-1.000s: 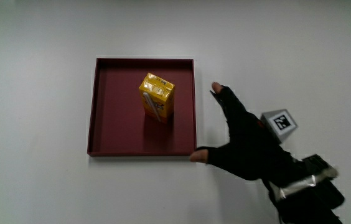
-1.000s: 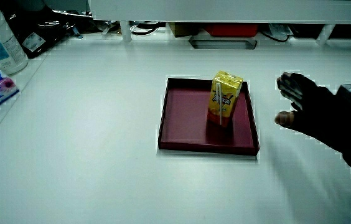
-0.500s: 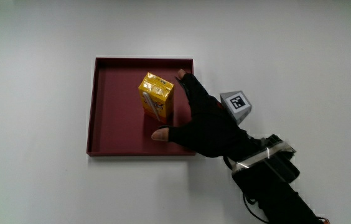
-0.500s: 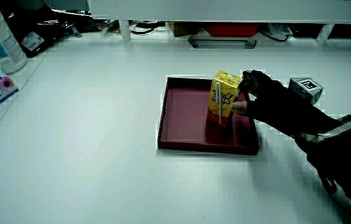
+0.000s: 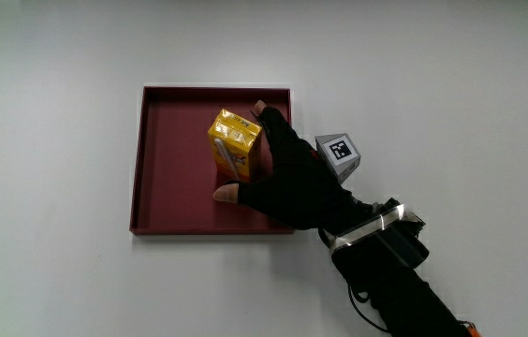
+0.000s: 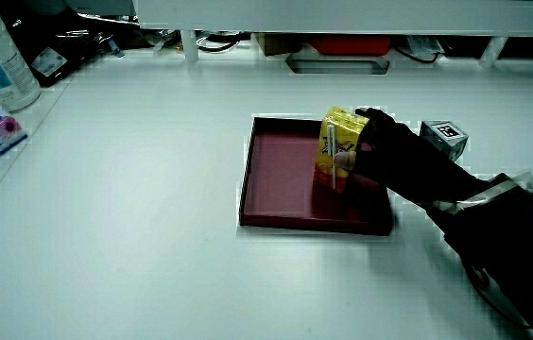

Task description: Pick ice redtea

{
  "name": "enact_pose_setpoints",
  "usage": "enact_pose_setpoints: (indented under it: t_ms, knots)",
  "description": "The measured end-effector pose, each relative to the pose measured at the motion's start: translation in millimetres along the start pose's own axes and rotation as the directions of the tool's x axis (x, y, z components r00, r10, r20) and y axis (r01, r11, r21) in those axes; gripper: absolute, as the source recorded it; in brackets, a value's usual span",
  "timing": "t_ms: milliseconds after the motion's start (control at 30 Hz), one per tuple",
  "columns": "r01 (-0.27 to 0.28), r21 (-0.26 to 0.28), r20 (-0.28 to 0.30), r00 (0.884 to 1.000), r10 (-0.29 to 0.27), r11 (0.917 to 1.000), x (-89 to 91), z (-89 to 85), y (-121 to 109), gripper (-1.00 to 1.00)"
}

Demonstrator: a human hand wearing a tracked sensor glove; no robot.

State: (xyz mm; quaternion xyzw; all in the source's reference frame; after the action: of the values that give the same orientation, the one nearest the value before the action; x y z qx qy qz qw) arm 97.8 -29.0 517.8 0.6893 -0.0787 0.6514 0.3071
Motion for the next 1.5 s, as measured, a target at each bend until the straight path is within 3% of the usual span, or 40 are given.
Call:
enact_pose_setpoints:
  t_ms: [200,400,467,500,733,800,1100,1500]
  knots:
    - [0.006,0.019,0.003,1.000,-0.006,0.9998,0.7,1.7,2,0.16]
    - [0.002,0.071,-0.022,1.000,0.000,0.9975,5.3,4.1,2,0.34]
    - [0.010,0.084,-0.054,0.999,-0.005,0.9964,5.7,4.8,1,0.41]
    - [0.010,0.120,-0.055,0.999,-0.004,0.9928,6.1,5.7,0,0.44]
    - [0.018,0.204,-0.078,0.997,-0.002,0.9787,6.6,6.1,-3,0.66]
    - [-0.007,0.211,-0.076,0.997,0.024,0.9774,9.2,6.1,-2,0.72]
    - [-0.005,0.237,-0.069,0.997,0.022,0.9715,8.0,5.1,-4,1.00]
    - [-0.030,0.245,-0.087,0.995,0.052,0.9692,8.9,5.3,-7,1.00]
